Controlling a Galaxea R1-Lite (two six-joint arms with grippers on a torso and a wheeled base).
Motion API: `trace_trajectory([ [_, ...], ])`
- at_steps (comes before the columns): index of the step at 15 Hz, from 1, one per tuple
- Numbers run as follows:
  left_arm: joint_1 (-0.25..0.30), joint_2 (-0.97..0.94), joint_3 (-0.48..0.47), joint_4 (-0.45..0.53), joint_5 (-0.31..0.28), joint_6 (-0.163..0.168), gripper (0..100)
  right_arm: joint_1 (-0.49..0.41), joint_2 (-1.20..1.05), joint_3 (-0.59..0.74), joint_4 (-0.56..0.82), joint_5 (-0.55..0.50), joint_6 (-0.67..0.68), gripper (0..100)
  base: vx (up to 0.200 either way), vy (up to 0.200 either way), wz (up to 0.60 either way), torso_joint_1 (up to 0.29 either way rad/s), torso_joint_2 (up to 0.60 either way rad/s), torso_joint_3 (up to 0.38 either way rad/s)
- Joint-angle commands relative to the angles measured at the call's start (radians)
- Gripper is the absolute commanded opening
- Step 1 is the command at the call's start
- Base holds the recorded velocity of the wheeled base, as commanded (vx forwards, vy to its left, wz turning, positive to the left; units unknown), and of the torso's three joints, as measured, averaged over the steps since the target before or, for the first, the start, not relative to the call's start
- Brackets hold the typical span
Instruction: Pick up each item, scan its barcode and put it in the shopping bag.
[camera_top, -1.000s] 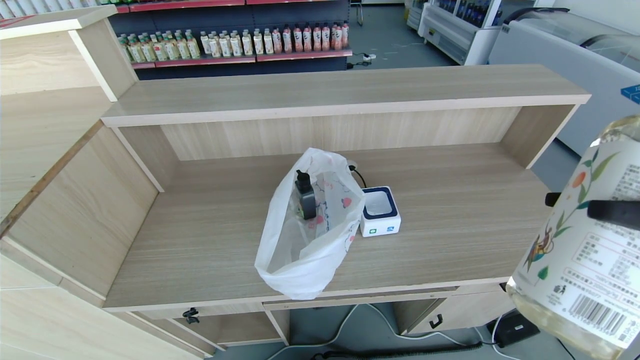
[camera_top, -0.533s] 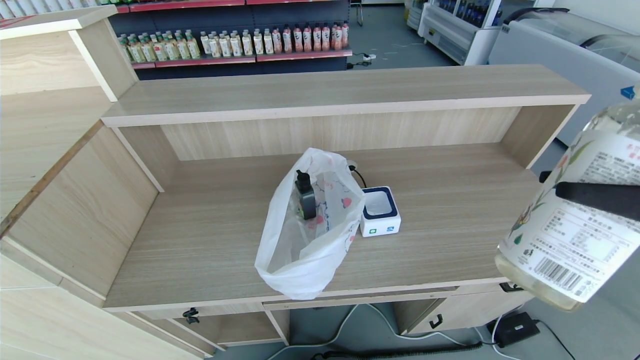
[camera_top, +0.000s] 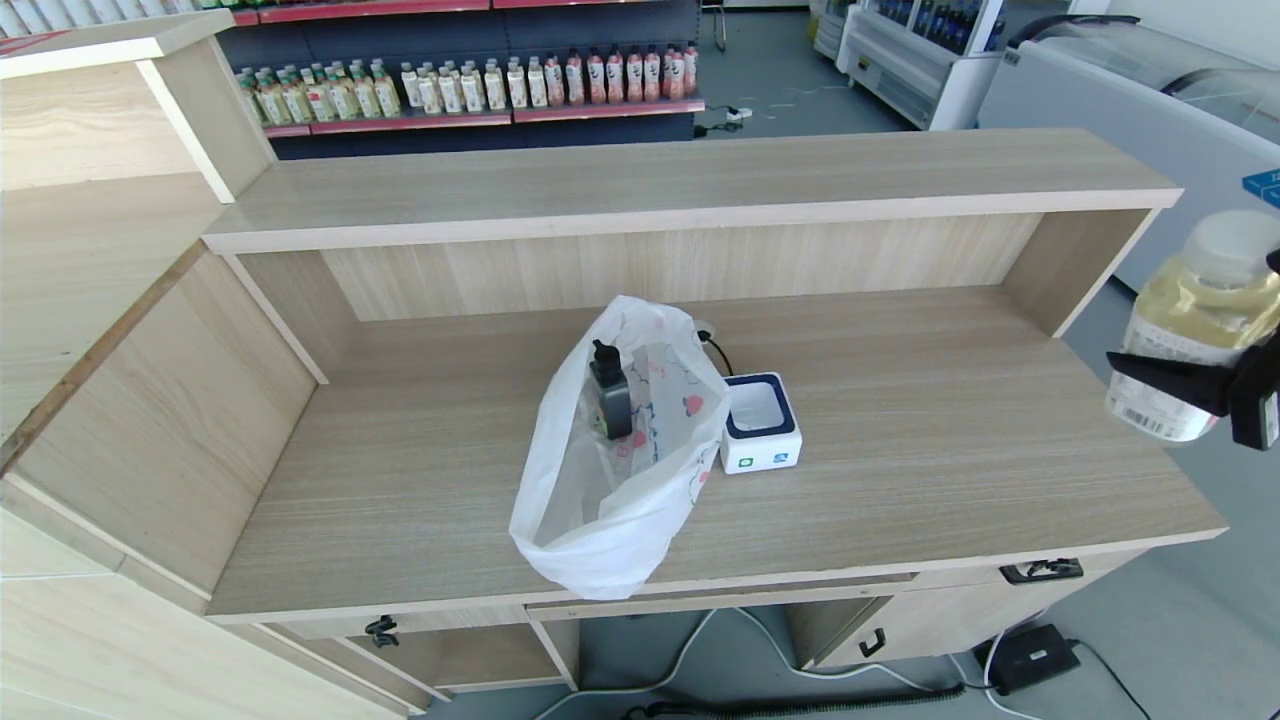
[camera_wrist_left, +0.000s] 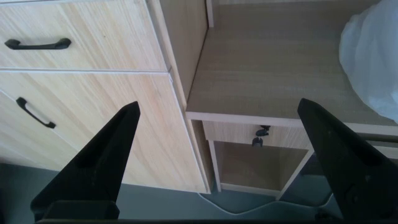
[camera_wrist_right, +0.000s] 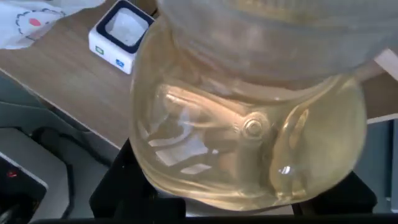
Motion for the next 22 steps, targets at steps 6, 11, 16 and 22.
trace_trajectory([
  [6,-0.002,0.000,0.000,-0.001,0.000,-0.001,100,-0.083,0.194,0.090,-0.304,0.047,-0.086,0,0.000,0.000,0.20,0.001,0.00,0.001],
  [11,0.000,0.000,0.000,-0.001,0.000,-0.001,100,-0.075,0.292,0.076,-0.394,0.091,-0.262,0,0.000,0.000,0.60,0.006,0.00,-0.001],
  [16,0.000,0.000,0.000,-0.001,0.000,-0.001,100,-0.025,0.407,0.096,-0.627,0.142,-0.368,0,0.000,0.000,0.24,0.002,0.00,0.003],
  [22,0.000,0.000,0.000,-0.001,0.000,-0.001,100,0.027,0.557,0.091,-0.796,0.335,-0.369,0,0.000,0.000,0.00,0.000,0.00,0.000],
])
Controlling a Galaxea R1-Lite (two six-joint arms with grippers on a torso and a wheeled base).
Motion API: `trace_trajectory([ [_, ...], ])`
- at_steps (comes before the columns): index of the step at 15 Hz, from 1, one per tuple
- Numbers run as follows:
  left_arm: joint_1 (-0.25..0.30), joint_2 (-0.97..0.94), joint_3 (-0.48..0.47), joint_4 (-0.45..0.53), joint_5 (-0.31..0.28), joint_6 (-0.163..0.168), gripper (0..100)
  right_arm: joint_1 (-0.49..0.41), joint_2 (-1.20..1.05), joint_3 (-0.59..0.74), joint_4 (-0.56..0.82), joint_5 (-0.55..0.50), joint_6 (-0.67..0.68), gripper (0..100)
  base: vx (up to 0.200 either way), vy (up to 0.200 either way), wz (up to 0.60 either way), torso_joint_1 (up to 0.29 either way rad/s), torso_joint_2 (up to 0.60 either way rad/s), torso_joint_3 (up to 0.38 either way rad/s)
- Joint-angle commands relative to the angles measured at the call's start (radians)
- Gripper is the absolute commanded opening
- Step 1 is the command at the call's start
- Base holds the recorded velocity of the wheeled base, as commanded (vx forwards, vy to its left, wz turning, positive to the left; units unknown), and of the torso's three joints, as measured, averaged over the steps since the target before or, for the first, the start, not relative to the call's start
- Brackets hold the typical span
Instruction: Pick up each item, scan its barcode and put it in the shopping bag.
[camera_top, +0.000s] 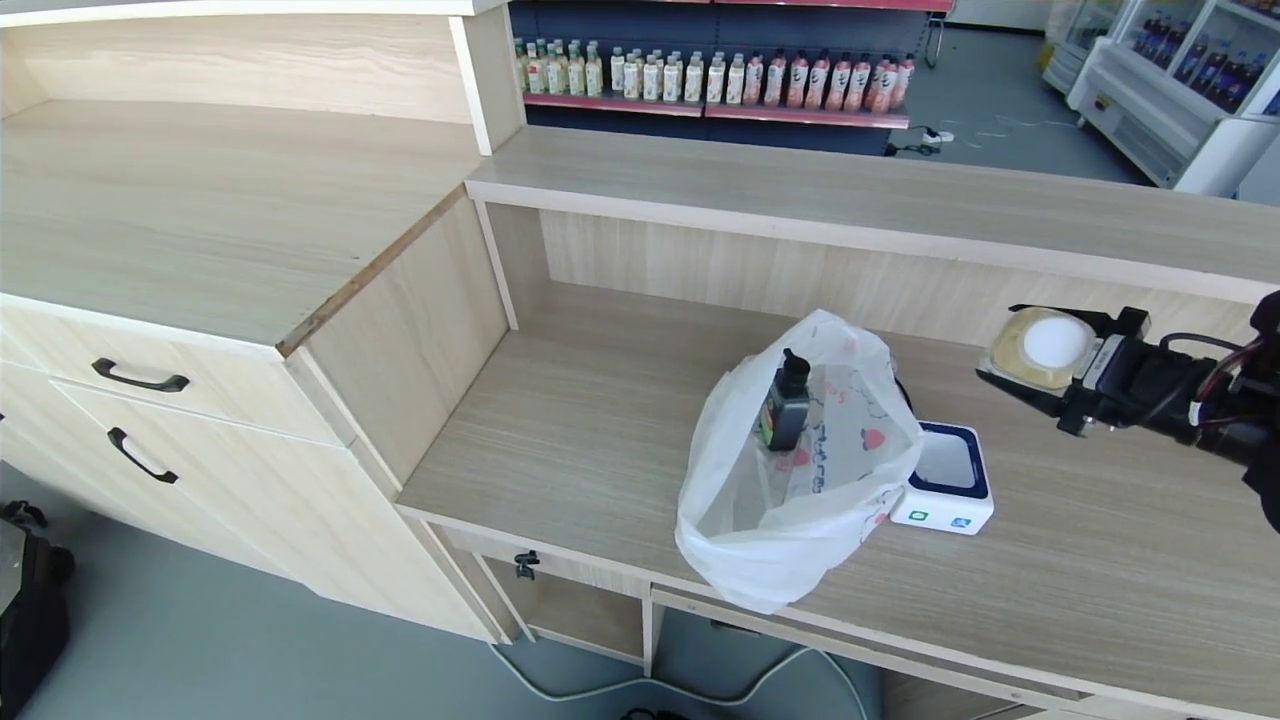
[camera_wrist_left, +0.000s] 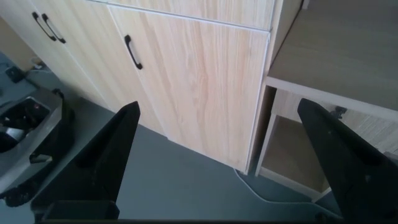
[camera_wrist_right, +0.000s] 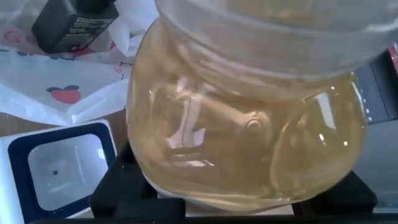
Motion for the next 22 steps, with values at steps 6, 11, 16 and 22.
trace_trajectory([
  [6,0.000,0.000,0.000,-0.001,0.000,0.000,100,0.028,0.115,0.016,-0.069,0.102,-0.006,0,0.000,0.000,0.00,0.000,0.00,0.000],
  [11,0.000,0.000,0.000,-0.001,0.000,0.000,100,0.026,0.168,0.010,-0.069,0.102,-0.041,0,0.000,0.000,0.00,0.000,0.00,0.000],
  [16,0.000,0.000,0.000,-0.001,0.000,0.001,100,0.026,0.204,-0.004,-0.070,0.104,-0.065,0,0.000,0.000,0.00,0.000,0.00,0.000],
  [22,0.000,0.000,0.000,-0.001,0.000,0.000,100,0.049,0.251,-0.028,-0.129,0.104,-0.064,0,0.000,0.000,0.00,0.000,0.00,0.000],
])
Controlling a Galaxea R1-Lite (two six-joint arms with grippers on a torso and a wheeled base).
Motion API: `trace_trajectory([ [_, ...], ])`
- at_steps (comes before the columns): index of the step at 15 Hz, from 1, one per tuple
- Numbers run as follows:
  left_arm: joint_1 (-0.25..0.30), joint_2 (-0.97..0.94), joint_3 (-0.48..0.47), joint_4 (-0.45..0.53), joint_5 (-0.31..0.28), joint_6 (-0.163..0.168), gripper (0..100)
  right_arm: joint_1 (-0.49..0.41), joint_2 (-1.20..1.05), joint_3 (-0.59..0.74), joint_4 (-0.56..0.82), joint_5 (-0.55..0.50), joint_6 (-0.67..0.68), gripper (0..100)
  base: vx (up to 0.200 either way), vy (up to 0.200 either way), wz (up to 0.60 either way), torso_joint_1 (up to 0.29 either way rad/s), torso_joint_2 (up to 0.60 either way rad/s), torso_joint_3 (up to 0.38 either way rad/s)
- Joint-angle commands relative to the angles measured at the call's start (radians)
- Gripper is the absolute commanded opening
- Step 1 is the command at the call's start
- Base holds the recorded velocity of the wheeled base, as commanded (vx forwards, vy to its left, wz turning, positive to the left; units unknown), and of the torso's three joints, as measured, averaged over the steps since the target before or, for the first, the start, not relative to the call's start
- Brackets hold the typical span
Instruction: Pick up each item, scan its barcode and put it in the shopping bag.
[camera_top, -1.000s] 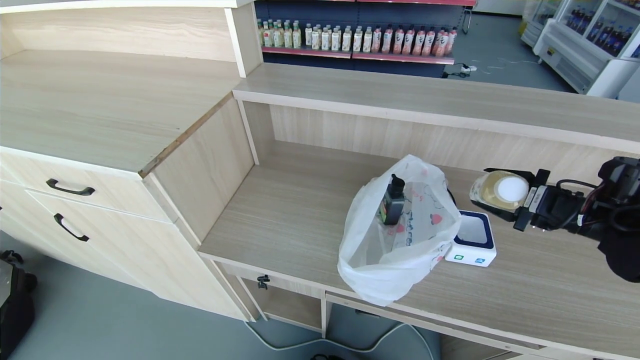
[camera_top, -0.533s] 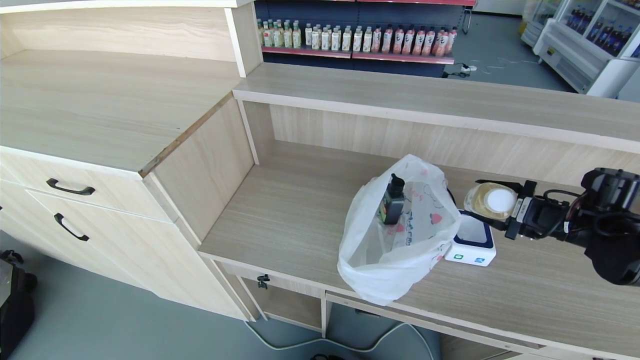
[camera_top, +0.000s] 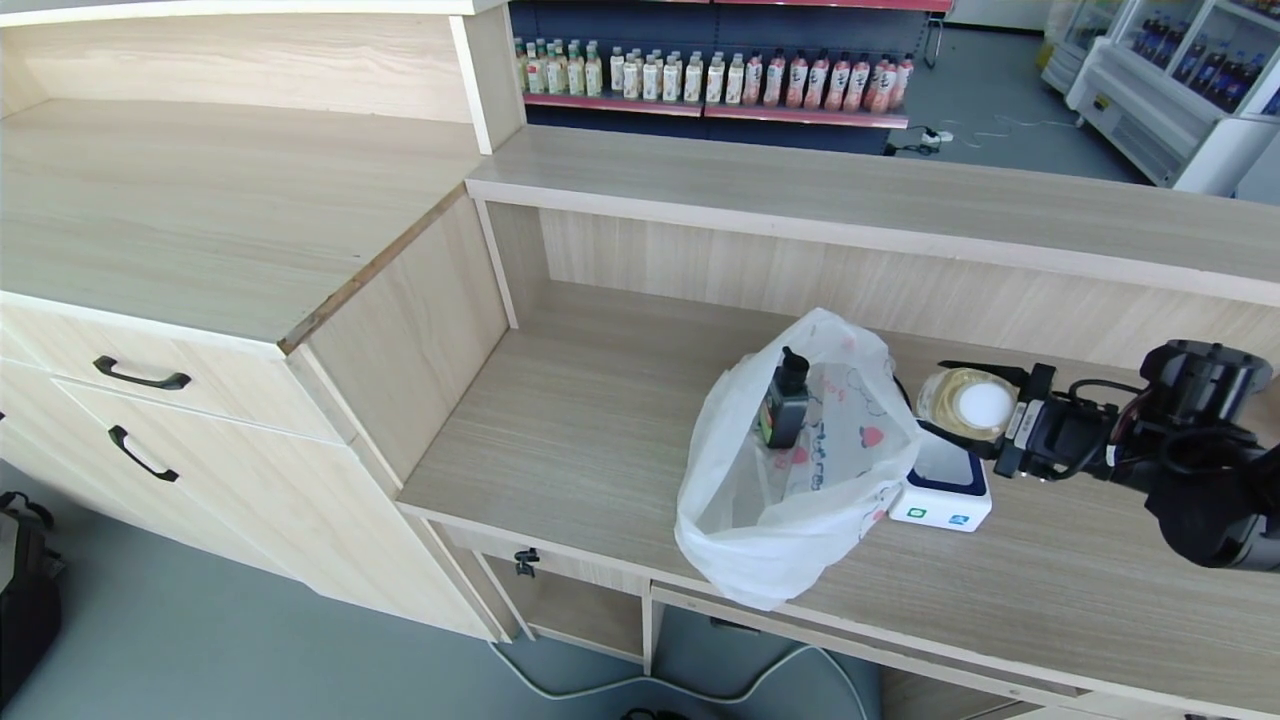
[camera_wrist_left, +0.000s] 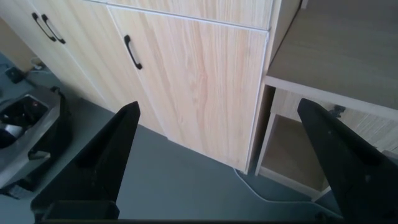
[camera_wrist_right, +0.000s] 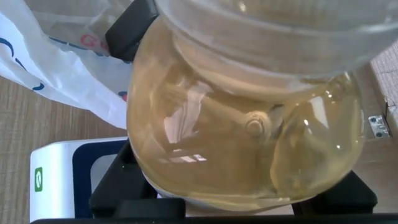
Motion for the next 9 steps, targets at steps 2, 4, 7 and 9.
trace_trajectory([
  [2,0.000,0.000,0.000,0.000,0.000,0.000,100,0.018,0.032,-0.015,-0.018,0.001,0.002,0,0.000,0.000,0.00,0.000,0.00,0.000],
  [4,0.000,0.000,0.000,0.000,0.000,0.001,100,0.022,0.036,-0.017,-0.021,0.001,0.002,0,0.000,0.000,0.00,0.000,0.00,0.000],
  [7,0.000,0.000,0.000,0.000,0.000,0.001,100,0.028,0.043,-0.017,-0.021,0.001,0.000,0,0.000,0.000,0.00,0.000,0.00,0.000],
  [9,0.000,0.000,0.000,0.000,0.000,0.000,100,0.031,0.053,-0.017,-0.038,0.001,0.000,0,0.000,0.000,0.00,0.000,0.00,0.000],
])
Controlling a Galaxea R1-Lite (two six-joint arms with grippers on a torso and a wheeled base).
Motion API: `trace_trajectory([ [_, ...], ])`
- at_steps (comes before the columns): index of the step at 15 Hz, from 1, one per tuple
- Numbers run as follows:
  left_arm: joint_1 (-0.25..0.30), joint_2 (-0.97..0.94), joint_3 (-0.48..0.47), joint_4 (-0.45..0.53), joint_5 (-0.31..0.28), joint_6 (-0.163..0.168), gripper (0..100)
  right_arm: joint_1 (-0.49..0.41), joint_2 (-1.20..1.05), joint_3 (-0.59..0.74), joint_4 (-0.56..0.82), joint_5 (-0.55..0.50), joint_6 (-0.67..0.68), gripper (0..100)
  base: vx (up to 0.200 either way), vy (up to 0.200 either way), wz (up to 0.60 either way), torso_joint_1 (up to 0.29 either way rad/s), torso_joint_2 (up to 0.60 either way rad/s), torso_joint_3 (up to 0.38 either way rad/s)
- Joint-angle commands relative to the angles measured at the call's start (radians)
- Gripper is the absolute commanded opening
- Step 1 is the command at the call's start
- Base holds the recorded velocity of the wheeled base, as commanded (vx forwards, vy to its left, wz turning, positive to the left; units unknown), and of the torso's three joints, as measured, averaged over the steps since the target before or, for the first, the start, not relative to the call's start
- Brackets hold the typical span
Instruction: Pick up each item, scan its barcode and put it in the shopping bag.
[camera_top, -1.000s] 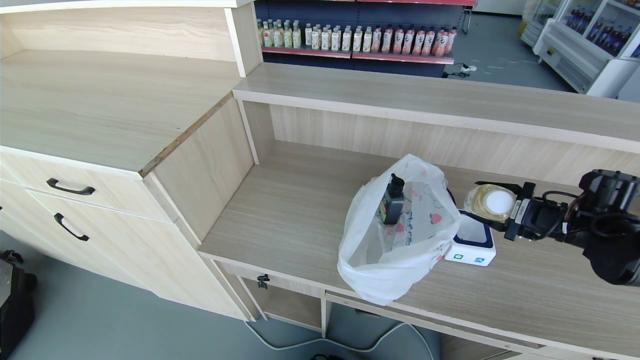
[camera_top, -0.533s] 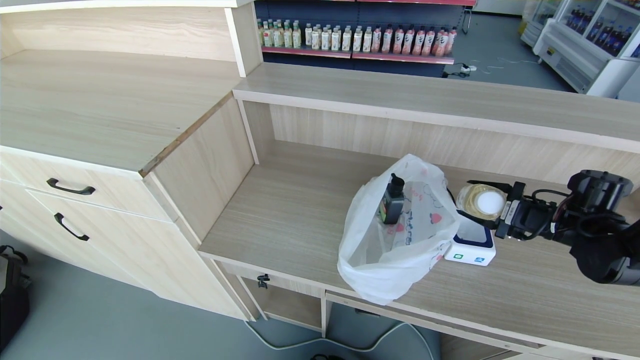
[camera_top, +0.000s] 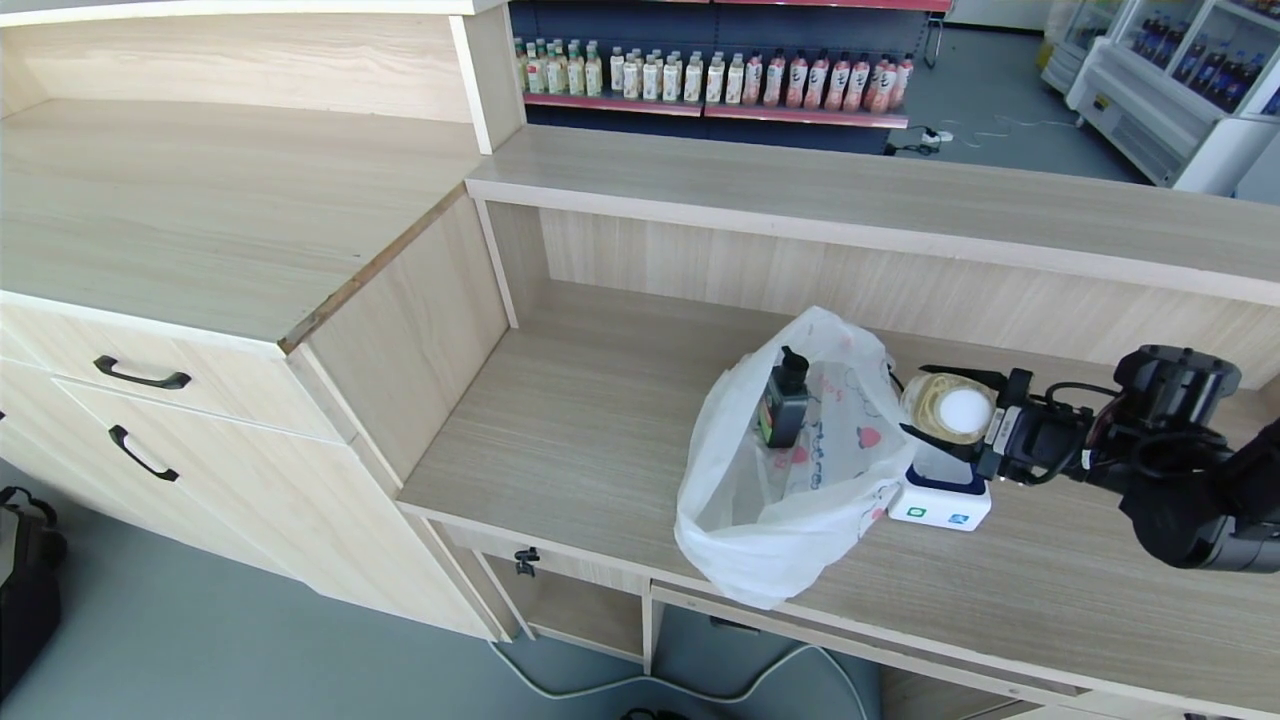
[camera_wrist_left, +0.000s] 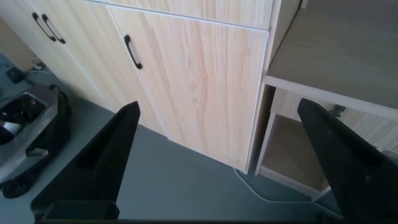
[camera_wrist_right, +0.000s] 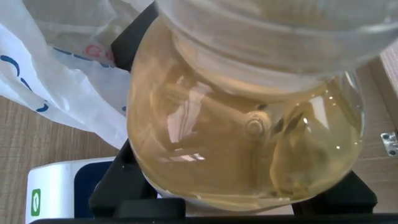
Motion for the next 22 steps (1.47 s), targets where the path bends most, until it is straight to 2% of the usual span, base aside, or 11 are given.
trace_trajectory([
  [1,-0.002,0.000,0.000,0.000,0.000,-0.001,100,0.001,0.008,0.000,-0.005,0.000,0.001,0,0.000,0.000,0.00,0.000,0.00,0.000],
  [11,0.000,0.000,0.000,0.000,0.000,-0.001,100,-0.003,-0.046,0.016,-0.002,-0.001,0.023,0,0.000,0.000,0.00,0.000,0.00,0.000],
  [13,0.000,0.000,0.000,0.000,0.000,0.001,100,-0.038,-0.147,0.023,0.010,-0.006,0.110,0,0.000,0.000,0.00,0.000,0.00,0.000],
  [15,0.000,0.000,0.000,0.000,0.000,-0.001,100,-0.094,-0.299,0.062,0.069,-0.050,0.257,0,0.000,0.000,0.00,0.000,0.00,0.000],
  [16,0.000,0.000,0.000,0.000,0.000,0.001,100,-0.146,-0.426,0.080,0.161,-0.124,0.333,0,0.000,0.000,0.00,0.000,0.00,0.000],
  [18,0.000,0.000,0.000,0.000,0.000,-0.001,100,-0.192,-0.557,0.076,0.322,-0.171,0.419,0,0.000,0.000,0.00,0.000,0.00,0.000],
  [20,0.000,0.000,0.000,0.000,0.000,0.001,100,-0.192,-0.630,0.076,0.457,-0.196,0.484,0,0.000,0.000,0.30,0.004,0.00,0.001],
  [22,0.000,0.000,0.000,0.000,0.000,0.001,100,-0.183,-0.659,0.082,0.491,-0.227,0.494,0,0.000,0.000,0.60,0.000,0.00,0.005],
])
